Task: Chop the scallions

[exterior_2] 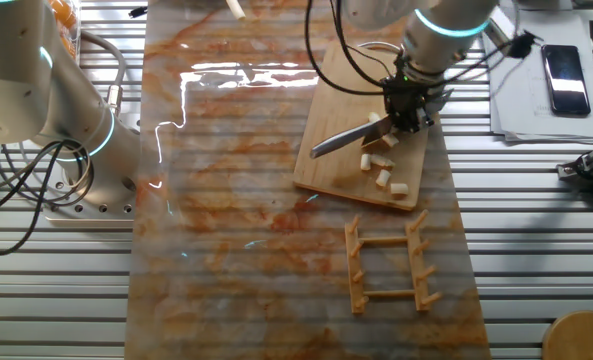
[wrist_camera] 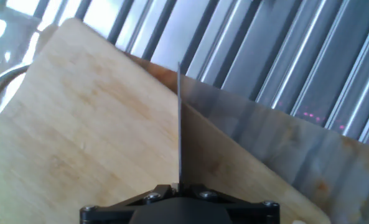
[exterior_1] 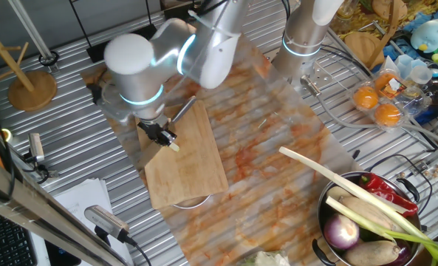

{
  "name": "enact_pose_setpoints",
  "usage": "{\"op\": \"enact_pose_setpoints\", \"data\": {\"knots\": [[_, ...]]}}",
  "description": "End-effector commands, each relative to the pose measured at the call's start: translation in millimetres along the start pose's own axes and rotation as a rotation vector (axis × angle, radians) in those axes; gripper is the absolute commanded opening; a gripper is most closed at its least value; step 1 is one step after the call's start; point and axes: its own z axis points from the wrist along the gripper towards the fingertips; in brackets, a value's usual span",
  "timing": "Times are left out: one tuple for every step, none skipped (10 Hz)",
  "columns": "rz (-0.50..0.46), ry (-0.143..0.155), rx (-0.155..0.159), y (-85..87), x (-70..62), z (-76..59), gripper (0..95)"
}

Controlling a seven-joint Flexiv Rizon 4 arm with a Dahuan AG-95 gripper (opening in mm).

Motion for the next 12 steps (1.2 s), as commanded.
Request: {"op": "enact_pose_setpoints", "data": {"knots": [[-0.004,0.011,-0.010,2.0,-5.4,65.9,0.0],[-0.016,0.030,0.010,1.7,-4.3,64.5,0.0],[-0.008,0.031,0.007,1.7,-0.7,62.9,0.0],[-0.010,0.042,0.014,2.2,2.2,51.2,0.0],[-0.016,0.047,0.030,2.1,4.0,39.3,0.0],[-0.021,0.044,0.036,0.8,6.7,26.3,0.0],[-0.019,0.034,0.047,0.8,11.3,12.0,0.0],[-0.016,0.029,0.058,2.8,14.7,-2.7,0.0],[-0.016,0.024,0.067,5.4,17.5,-19.7,0.0],[-0.018,0.025,0.065,7.7,19.8,-33.6,0.0],[-0.007,0.007,0.054,11.2,25.2,-44.2,0.0],[0.007,-0.007,0.048,14.4,27.4,-48.1,0.0]]}}
